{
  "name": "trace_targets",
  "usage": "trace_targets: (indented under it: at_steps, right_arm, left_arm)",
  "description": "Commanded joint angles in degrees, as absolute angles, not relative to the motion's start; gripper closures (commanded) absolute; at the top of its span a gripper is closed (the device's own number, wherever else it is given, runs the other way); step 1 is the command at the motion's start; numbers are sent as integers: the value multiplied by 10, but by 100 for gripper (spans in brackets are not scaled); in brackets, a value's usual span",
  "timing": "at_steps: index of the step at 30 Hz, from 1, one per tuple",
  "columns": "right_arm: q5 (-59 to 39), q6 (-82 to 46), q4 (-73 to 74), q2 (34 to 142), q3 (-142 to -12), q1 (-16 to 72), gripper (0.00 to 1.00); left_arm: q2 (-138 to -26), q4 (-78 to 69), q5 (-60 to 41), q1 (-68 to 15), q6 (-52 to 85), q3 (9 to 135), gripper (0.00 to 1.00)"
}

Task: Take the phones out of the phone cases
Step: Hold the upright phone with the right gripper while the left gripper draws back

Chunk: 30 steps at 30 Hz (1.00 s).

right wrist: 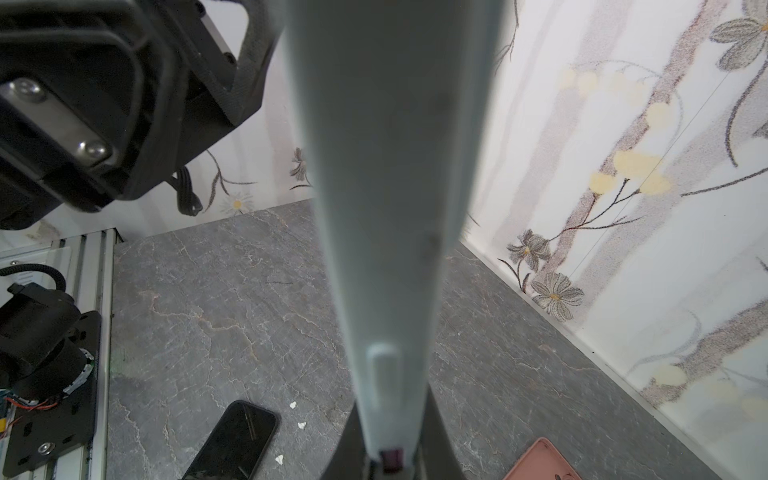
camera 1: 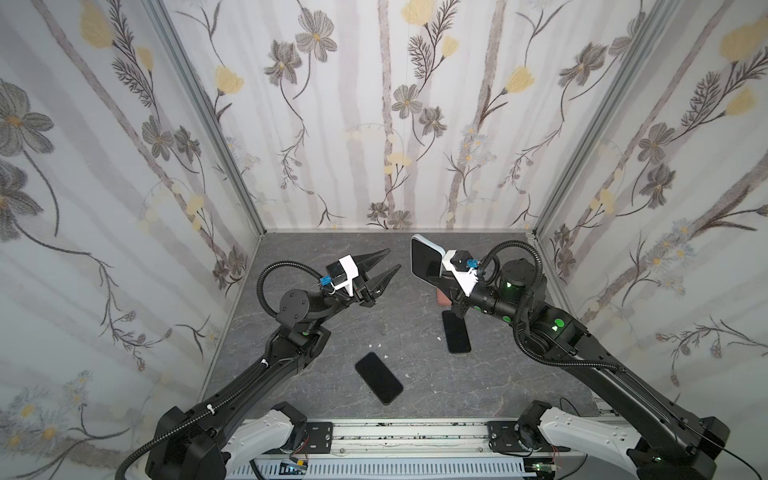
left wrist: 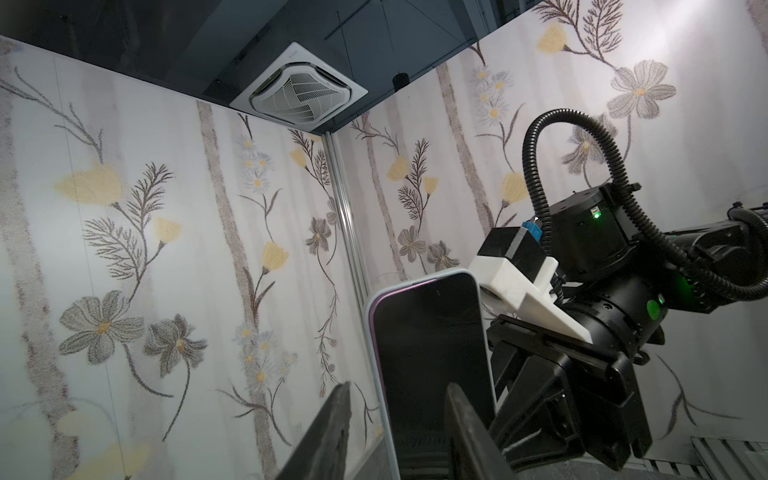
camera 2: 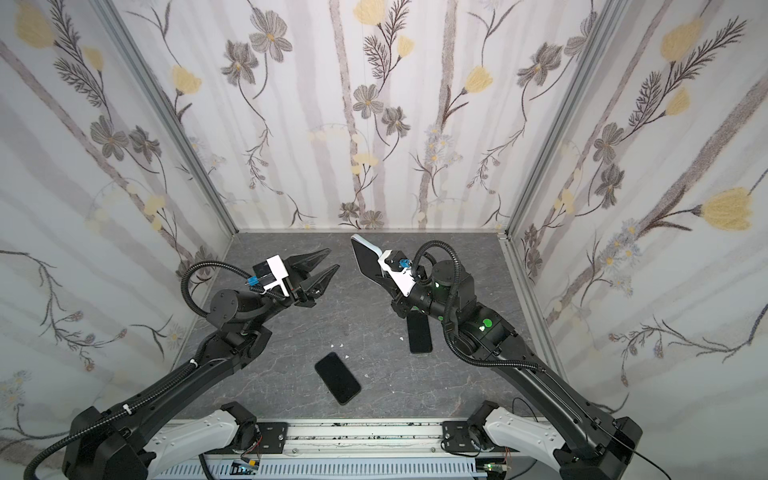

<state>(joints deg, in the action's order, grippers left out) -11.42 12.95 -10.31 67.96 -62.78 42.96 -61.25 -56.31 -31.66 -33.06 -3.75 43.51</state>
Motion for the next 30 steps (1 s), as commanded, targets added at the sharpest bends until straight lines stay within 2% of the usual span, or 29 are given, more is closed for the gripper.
trace_targets:
  at_steps: [1, 8, 30]
  right_arm:
    - [-84, 173, -92, 684, -635, 444, 100]
    - [-74, 181, -101, 691, -640, 466, 100]
    - [-77, 185, -100, 691, -633, 487, 100]
  left_arm:
    - [-616, -568, -338, -333, -63, 444, 64]
    - [-615, -568, -342, -338, -69, 440, 69]
    - [-610, -568, -329, -340, -75, 432, 67]
